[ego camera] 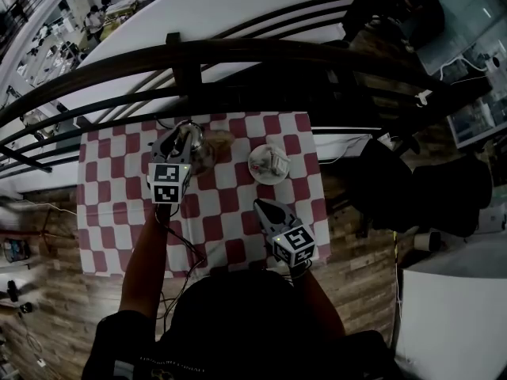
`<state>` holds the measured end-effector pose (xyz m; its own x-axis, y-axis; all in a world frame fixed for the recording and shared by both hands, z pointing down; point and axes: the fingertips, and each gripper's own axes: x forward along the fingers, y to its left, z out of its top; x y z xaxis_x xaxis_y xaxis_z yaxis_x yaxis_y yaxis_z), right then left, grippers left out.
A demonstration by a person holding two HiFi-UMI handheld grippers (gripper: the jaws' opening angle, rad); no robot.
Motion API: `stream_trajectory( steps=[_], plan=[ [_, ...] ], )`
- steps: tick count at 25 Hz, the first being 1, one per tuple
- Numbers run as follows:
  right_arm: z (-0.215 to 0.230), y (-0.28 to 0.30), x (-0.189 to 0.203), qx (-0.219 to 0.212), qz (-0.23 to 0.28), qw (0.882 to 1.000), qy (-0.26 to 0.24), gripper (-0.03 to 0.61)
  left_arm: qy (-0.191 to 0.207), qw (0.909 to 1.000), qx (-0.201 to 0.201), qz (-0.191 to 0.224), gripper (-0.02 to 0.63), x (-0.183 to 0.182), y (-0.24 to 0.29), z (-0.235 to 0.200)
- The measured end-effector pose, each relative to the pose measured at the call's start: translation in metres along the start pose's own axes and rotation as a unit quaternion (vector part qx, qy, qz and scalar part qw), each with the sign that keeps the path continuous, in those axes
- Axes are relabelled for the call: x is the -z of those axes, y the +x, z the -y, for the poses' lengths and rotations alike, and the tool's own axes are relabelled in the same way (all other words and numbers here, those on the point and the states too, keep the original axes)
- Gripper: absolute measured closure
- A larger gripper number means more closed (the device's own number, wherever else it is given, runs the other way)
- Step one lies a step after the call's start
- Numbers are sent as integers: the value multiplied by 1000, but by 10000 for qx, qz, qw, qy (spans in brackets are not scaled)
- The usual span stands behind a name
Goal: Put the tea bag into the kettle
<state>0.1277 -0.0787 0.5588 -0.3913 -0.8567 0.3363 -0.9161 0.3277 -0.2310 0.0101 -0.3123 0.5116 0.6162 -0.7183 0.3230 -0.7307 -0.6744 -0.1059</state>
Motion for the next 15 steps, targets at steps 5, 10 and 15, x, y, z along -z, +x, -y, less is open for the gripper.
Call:
stream_trajectory(
  steps=[5,10,15],
  plan=[
    [-5,1,-3,-71,12,10000,18,565,-131,9999,59,87,491,-3,-12,1],
    [-14,-4,-13,-143,114,9998,-72,565,-236,9994,78,249,491,-7,-45,7],
    [-31,-16,-32,-288,306,9990,-132,565,-253,9981,427,354,543,-3,-104,37]
  ],
)
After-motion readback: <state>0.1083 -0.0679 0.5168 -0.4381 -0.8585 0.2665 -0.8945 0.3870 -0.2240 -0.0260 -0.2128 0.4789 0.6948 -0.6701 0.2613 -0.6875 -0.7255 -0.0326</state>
